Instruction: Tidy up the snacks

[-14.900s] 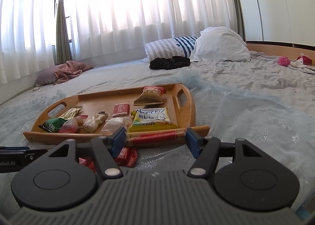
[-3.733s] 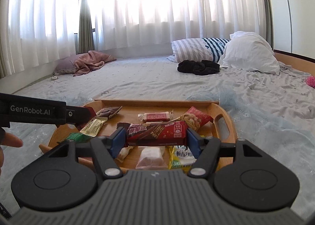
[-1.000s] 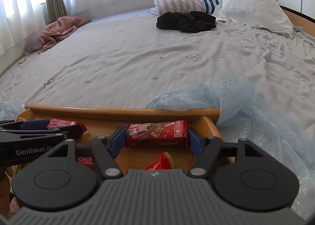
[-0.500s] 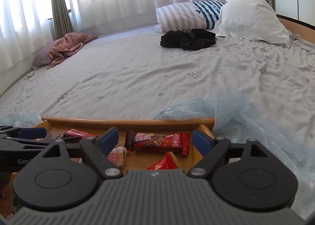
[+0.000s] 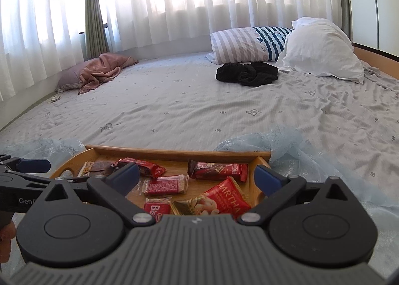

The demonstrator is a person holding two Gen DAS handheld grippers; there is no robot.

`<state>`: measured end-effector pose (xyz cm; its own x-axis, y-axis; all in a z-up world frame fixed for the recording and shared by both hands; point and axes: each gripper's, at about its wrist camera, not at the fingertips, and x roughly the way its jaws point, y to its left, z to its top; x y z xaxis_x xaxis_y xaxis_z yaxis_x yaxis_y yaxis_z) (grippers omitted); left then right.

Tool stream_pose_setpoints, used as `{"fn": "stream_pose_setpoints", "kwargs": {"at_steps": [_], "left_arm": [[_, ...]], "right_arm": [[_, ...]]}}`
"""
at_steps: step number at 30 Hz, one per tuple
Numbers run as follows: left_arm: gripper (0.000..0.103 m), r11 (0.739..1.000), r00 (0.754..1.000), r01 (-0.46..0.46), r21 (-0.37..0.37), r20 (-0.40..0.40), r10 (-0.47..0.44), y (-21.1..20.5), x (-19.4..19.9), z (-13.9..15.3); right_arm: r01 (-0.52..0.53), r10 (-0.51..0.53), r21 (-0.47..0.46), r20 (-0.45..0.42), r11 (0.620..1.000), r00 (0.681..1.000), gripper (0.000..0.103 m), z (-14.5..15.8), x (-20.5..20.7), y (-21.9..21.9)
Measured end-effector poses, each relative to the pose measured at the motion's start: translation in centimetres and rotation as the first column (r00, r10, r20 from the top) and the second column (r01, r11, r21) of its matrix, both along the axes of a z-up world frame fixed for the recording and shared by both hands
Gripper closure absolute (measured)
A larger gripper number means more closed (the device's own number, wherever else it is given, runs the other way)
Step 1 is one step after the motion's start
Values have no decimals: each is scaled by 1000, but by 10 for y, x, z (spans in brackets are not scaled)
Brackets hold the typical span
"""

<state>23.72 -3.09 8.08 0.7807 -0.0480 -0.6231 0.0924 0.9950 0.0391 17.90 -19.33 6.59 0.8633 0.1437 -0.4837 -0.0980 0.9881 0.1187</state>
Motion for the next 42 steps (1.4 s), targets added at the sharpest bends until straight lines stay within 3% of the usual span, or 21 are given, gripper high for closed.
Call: {"fn": "stream_pose_setpoints", "kwargs": {"at_steps": [13, 24, 42], "left_arm": [[0, 999, 1000, -2, -38, 4, 2, 14, -64, -8], [0, 998, 1000, 1, -62, 2, -1, 24, -108, -18], [0, 999, 1000, -12, -35, -29, 11, 24, -132, -61]], "right_arm": [[-2, 7, -67, 67, 998, 998, 0, -8, -62, 16], [9, -4, -46, 94, 999, 996, 0, -21, -101, 16], [32, -25, -98, 75, 995, 997, 0, -63, -129, 21]]}}
